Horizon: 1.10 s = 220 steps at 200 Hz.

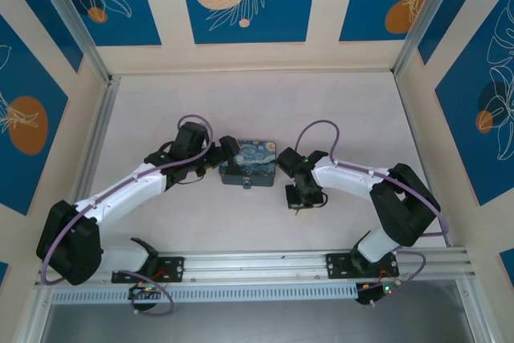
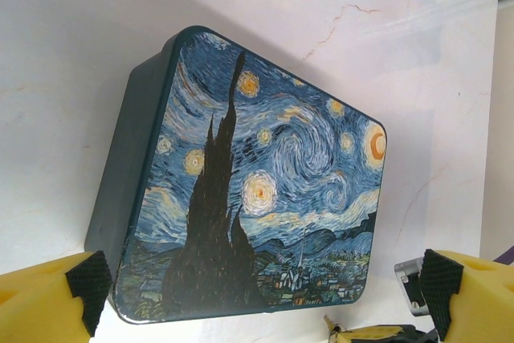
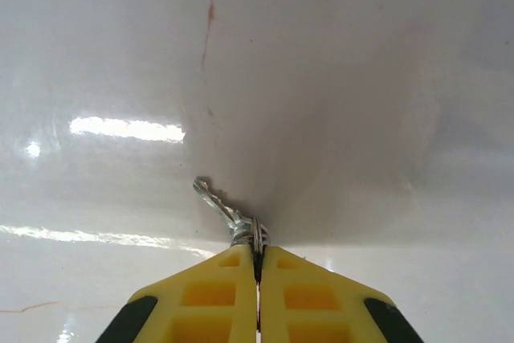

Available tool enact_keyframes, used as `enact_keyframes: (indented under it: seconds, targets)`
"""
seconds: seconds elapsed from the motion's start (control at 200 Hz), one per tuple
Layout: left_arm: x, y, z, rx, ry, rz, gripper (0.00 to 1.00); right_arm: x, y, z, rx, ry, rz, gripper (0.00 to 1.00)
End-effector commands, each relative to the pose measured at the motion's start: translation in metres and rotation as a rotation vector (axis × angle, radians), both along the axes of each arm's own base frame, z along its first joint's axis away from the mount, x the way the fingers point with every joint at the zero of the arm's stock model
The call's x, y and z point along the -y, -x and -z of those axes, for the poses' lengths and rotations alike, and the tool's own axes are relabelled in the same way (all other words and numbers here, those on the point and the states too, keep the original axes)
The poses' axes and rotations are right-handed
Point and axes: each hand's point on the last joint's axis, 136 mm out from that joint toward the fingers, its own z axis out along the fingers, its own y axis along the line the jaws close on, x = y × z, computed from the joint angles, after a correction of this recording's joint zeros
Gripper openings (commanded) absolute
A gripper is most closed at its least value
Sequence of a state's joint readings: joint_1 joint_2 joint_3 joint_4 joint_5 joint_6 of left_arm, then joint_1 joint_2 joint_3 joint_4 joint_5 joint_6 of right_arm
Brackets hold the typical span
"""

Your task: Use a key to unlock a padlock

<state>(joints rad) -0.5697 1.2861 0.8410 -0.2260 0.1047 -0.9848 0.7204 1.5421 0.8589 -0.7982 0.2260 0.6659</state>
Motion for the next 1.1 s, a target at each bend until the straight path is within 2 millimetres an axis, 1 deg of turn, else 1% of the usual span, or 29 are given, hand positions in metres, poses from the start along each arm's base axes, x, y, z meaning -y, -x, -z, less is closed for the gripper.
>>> enact_keyframes:
  seconds: [0.0,0.17,0.245,0.28,0.33,0.36,0.39,0.425,0.525,0.605,0.845,0.96,1.06,1.095]
  targets:
    - [0.006,0.0,-0.009,0.015,0.005,0.032,1.0,0.003,0.008,-0.002,-0.021,-0.016,0.03,0.0]
    - [0.006,0.0,-0.009,0.016,0.005,0.033,1.0,0.004,0.009,0.001,-0.03,-0.028,0.044,0.0]
    - [0.006,-0.001,-0.009,0.015,0.005,0.034,1.0,-0.002,0.01,0.002,-0.039,-0.065,0.036,0.0]
    - [0.006,-0.001,-0.009,0.015,0.006,0.033,1.0,-0.006,0.012,0.001,-0.044,-0.088,0.03,0.09]
    - [0.006,-0.001,-0.008,0.014,0.005,0.034,1.0,-0.008,0.012,-0.001,-0.043,-0.101,0.029,0.29]
    - [0.006,-0.001,-0.009,0.015,0.007,0.033,1.0,-0.007,0.012,-0.002,-0.036,-0.096,0.033,0.39]
    - [0.006,-0.001,-0.008,0.015,0.006,0.033,1.0,-0.004,0.011,-0.004,-0.028,-0.087,0.039,0.44]
    - [0.007,-0.001,-0.009,0.016,0.007,0.034,1.0,-0.003,0.009,-0.006,-0.015,-0.077,0.039,0.46]
    - [0.007,-0.001,-0.007,0.012,0.009,0.034,1.0,0.003,0.003,-0.01,0.011,-0.033,0.029,0.47]
    - [0.008,-0.001,-0.007,0.013,0.01,0.035,1.0,0.006,-0.001,-0.009,0.014,-0.001,0.006,0.47]
    - [0.006,-0.001,-0.009,0.016,0.006,0.033,1.0,-0.001,-0.006,0.001,-0.001,0.02,-0.061,0.45]
    - [0.006,-0.001,-0.009,0.017,0.005,0.032,1.0,-0.002,-0.006,0.006,-0.011,0.038,-0.087,0.42]
    - [0.006,-0.001,-0.008,0.016,0.005,0.032,1.0,-0.001,-0.004,0.01,-0.026,0.048,-0.096,0.34]
    - [0.007,-0.002,-0.009,0.017,0.007,0.032,1.0,-0.002,-0.003,0.011,-0.03,0.049,-0.098,0.29]
